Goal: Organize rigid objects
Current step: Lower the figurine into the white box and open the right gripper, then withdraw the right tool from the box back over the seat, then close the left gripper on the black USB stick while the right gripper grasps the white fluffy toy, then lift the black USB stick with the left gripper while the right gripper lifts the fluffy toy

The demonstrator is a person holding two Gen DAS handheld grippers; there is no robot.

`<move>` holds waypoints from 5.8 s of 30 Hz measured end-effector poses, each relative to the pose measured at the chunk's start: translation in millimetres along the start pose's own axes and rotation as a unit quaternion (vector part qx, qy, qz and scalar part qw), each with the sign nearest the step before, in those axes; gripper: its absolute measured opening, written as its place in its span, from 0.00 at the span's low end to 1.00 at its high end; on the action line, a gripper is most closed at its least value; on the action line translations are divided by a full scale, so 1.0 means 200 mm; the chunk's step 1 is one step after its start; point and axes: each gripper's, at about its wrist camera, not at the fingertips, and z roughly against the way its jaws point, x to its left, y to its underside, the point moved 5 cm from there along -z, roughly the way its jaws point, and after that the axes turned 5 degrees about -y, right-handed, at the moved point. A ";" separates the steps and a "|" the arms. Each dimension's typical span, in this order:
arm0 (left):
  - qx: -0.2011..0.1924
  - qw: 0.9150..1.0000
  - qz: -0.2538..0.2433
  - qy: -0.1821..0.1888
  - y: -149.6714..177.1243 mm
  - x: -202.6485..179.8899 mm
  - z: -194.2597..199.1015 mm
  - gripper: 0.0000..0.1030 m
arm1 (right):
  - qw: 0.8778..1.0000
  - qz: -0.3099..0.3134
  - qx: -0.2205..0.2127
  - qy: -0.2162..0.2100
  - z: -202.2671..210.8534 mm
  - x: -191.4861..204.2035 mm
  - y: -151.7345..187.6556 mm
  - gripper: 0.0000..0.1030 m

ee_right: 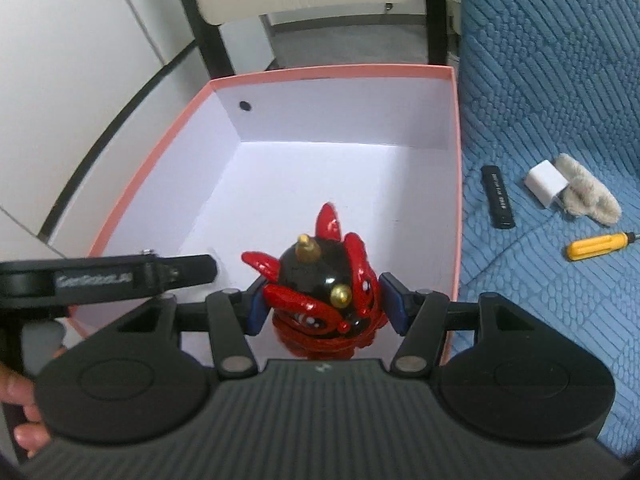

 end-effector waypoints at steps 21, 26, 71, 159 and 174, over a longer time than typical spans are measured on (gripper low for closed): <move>-0.131 0.991 -0.027 0.004 -0.08 -0.27 0.53 0.83 | 0.991 0.028 -0.132 -0.009 0.50 -0.02 -0.12 0.63; -0.157 0.987 -0.040 0.014 -0.06 -0.39 0.64 0.83 | 0.986 0.024 -0.162 -0.007 0.64 -0.07 -0.11 0.63; -0.146 0.976 -0.144 0.067 0.61 -1.19 0.56 0.83 | 0.977 -0.046 -0.183 0.095 0.99 -0.84 0.59 0.63; -0.068 0.977 -0.174 -0.103 0.12 -1.44 -1.03 0.42 | 0.998 0.015 -0.037 -0.053 -0.36 -1.55 -0.21 0.71; -0.080 0.981 -0.166 -0.060 0.30 -1.40 -1.05 0.28 | 0.999 0.029 -0.046 0.007 -0.30 -1.41 -0.15 0.50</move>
